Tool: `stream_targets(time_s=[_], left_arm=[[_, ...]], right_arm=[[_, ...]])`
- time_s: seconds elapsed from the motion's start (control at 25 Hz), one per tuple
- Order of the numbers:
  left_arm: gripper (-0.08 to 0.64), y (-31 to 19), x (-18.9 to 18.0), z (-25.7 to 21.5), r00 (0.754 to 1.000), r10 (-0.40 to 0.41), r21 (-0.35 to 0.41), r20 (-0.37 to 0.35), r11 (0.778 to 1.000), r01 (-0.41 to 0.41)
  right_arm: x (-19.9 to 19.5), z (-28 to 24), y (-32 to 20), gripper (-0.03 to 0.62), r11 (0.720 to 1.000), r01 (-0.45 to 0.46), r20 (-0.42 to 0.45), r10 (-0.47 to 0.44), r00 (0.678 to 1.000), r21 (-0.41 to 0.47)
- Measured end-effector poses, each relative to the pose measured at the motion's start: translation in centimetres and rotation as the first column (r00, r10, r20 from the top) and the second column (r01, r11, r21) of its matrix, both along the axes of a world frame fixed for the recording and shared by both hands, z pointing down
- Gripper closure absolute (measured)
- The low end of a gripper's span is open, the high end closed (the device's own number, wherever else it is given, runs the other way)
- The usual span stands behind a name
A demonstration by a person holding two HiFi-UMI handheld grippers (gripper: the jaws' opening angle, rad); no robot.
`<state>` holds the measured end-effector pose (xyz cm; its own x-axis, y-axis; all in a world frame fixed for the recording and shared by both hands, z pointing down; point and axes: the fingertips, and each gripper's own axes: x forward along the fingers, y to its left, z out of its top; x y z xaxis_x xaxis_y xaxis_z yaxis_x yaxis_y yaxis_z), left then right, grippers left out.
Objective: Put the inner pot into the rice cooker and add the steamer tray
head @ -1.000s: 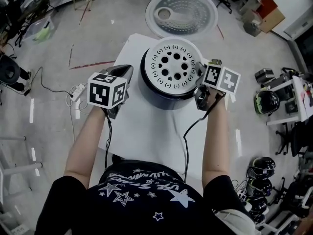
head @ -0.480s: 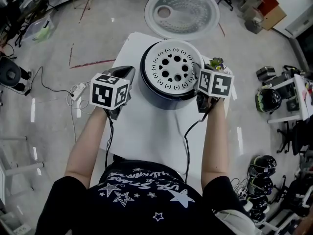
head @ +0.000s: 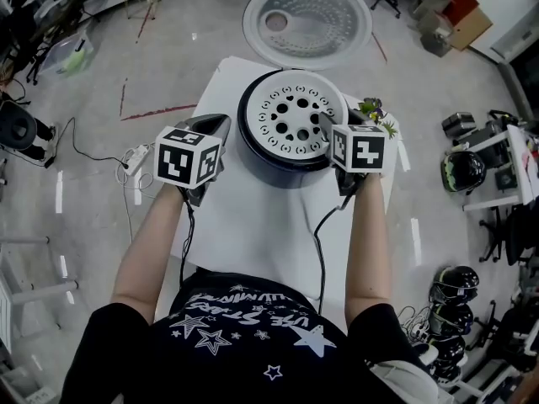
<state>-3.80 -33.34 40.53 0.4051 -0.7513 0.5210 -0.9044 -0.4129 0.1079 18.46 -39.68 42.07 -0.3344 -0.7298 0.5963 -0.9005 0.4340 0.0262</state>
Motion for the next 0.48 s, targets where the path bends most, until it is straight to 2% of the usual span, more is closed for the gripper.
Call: stream_targets(time_s=[0.12, 0.28, 0.48], left_arm=[[0.558, -0.1, 0.1, -0.4, 1.000, -0.002, 0.002, 0.007, 1.000, 0.002], [0.558, 0.1, 0.1, -0.7, 1.000, -0.011, -0.001, 0.013, 1.000, 0.011], [0.558, 0.5, 0.2, -1.0, 1.000, -0.010, 0.003, 0.013, 1.000, 0.010]], right_arm=[[-0.2, -0.2, 0.0, 0.303, 1.000, 0.015, 0.039, -0.015, 0.999, 0.000], [0.2, -0.8, -0.1, 0.281, 1.000, 0.008, 0.046, -0.009, 0.999, 0.019], [0.8, -1.2, 0.6, 0.281, 1.000, -0.012, 0.064, 0.010, 0.998, 0.028]])
